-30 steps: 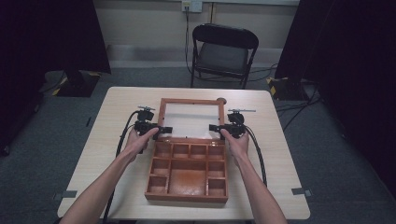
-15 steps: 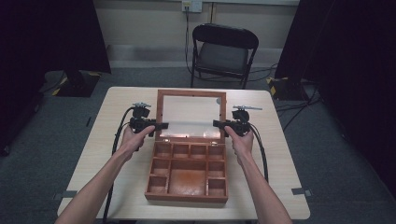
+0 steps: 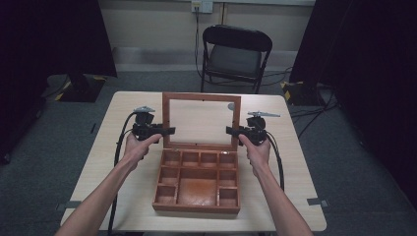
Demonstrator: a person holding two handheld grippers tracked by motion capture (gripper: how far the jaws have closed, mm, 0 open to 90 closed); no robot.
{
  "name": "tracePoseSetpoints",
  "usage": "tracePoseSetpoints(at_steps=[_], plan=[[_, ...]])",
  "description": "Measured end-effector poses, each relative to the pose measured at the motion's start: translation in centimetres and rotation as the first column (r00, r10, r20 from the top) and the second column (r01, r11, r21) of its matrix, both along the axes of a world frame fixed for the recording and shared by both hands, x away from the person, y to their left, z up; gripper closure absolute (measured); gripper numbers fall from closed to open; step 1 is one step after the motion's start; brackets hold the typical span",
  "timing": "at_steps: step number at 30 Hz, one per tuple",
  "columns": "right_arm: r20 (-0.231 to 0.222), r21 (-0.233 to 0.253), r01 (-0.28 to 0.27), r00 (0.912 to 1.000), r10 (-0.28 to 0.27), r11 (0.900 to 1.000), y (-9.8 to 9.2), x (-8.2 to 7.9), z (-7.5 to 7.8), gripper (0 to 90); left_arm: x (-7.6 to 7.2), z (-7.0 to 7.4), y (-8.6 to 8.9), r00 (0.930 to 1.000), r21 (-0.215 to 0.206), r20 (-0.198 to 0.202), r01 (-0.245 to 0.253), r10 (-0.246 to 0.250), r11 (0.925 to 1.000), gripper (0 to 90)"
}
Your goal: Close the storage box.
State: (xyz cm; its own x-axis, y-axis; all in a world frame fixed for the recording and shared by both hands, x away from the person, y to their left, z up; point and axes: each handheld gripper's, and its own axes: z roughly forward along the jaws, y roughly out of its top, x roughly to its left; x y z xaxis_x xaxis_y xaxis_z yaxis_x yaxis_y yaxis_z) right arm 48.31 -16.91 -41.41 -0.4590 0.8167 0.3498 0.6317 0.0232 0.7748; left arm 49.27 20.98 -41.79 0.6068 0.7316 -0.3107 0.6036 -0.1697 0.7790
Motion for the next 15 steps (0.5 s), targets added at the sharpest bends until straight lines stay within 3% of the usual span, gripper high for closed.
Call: tracePoseSetpoints(at_steps=[15], plan=[[0.023, 0.009, -0.051, 0.9984, 0.050, 0.999, -0.2, -2.2, 1.1, 46.6, -2.1, 1.2, 0.5, 0.9975, -0.011, 0.060, 0.038, -0.037, 0.9992, 54.6]])
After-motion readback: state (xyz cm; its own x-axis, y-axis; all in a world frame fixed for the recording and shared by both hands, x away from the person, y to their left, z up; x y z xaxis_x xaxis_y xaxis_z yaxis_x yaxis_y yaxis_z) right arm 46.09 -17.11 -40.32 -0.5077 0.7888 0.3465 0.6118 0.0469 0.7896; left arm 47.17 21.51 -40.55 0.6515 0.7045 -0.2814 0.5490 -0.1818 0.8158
